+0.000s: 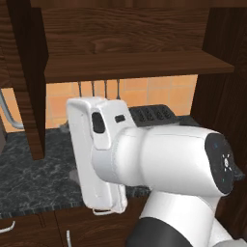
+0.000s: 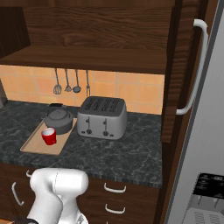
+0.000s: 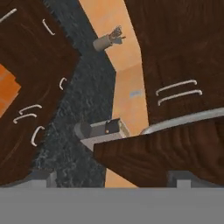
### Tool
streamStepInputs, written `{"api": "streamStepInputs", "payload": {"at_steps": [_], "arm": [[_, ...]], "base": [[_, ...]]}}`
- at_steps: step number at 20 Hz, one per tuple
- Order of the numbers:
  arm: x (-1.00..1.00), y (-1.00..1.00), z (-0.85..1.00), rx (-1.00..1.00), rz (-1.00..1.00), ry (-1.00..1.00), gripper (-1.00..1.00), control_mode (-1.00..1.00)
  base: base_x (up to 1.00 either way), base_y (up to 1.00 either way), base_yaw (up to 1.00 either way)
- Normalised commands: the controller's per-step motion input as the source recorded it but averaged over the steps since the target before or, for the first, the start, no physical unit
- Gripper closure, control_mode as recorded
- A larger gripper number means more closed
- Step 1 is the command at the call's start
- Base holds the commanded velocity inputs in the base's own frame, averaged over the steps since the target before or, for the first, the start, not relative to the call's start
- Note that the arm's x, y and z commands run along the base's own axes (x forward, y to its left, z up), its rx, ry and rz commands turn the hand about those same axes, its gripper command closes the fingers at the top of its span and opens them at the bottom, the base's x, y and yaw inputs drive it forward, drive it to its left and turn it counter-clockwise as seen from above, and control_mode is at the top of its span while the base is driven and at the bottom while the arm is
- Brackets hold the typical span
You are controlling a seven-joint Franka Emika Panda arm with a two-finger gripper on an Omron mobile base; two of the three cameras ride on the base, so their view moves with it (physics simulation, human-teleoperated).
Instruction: Pick the kettle from the counter and place it on the tray. Then pick the mug from the cabinet and place it on the tray. Then close the cabinet doors.
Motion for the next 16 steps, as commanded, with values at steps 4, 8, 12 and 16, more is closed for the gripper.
{"api": "streamStepInputs", "payload": {"at_steps": [4, 8, 12, 16], "arm": [[-0.21, 0.45, 0.36, -0.18, 0.14, -0.25, -1.0, -1.0], [-0.16, 0.48, 0.34, -0.13, 0.18, -0.21, -1.0, -1.0], [-0.02, 0.62, 0.17, -0.01, 0.11, -0.13, -1.0, -1.0], [0.07, 0.69, 0.03, -0.01, 0.01, -0.19, -1.0, -1.0]], "base": [[0.0, 0.0, 0.0], [0.0, 0.0, 0.0], [0.0, 0.0, 0.0], [0.0, 0.0, 0.0]]}}
